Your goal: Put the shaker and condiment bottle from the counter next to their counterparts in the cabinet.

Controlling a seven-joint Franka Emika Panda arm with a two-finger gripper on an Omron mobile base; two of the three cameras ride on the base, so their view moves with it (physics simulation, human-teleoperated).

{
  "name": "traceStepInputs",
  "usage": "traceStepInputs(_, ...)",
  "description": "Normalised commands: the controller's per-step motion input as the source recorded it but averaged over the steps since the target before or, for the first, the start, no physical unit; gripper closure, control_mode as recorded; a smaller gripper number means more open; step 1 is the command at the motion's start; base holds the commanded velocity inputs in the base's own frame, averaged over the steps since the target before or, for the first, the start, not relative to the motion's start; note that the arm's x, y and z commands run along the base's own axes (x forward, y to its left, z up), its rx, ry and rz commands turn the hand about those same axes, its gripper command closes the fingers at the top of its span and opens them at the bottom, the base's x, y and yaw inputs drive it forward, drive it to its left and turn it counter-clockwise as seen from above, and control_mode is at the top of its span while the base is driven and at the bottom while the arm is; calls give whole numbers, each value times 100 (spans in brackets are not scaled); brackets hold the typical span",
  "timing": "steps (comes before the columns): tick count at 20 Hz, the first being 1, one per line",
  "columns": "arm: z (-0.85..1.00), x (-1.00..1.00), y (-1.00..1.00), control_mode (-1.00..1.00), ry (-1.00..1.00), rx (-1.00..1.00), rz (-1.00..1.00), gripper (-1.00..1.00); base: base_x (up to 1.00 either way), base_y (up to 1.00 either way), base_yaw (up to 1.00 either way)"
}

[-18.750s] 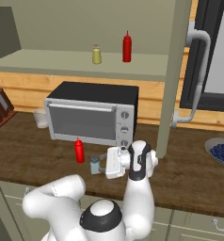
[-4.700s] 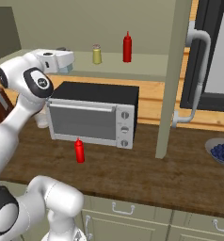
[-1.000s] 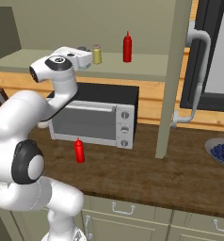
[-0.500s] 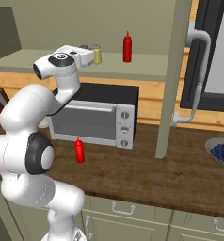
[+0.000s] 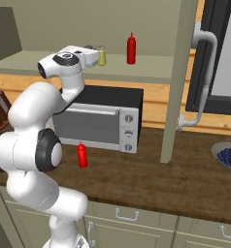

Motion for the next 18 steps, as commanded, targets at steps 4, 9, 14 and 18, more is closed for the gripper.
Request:
traceStepInputs(4,-22,24,0,-100,1,0,0,100,0,0,0)
traceStepInputs(9,-22,18,0,-100,0,0,0,100,0,0,0)
traceStepInputs(14,-27,9,0,-100,0,0,0,100,0,0,0)
traceStepInputs(18,-40,1,0,-100,0,0,0,-100,0,0,0)
